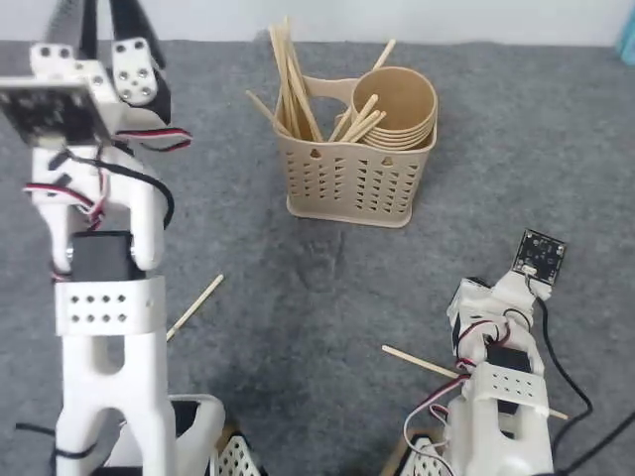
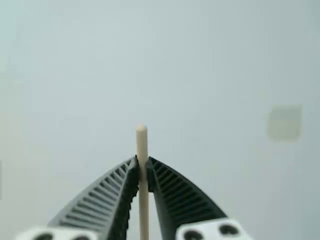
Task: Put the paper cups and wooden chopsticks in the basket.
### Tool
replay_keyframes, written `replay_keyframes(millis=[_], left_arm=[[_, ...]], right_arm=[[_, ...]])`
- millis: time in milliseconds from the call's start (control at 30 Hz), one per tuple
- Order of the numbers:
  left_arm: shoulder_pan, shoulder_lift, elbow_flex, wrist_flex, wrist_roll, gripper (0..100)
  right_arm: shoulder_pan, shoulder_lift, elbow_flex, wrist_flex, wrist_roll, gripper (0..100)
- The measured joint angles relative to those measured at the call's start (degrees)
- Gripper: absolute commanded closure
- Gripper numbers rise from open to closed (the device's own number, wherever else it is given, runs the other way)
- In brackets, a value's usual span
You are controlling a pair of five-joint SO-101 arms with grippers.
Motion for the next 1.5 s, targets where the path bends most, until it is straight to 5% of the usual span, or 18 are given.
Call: replay_keyframes(millis=[267,600,1267,1500], left_arm=[[8.44,-0.09,-0.44,-9.23,0.0,99],[19.08,0.62,-0.79,-4.22,3.78,99],[19.43,14.95,7.56,-3.96,7.38,98],[18.29,14.95,7.91,8.18,7.47,83]], right_arm=[[0.0,0.0,0.0,0.0,0.0,99.0],[0.0,0.0,0.0,0.0,0.0,99.0],[0.0,0.0,0.0,0.0,0.0,98.7],[0.0,0.0,0.0,0.0,0.0,98.7]])
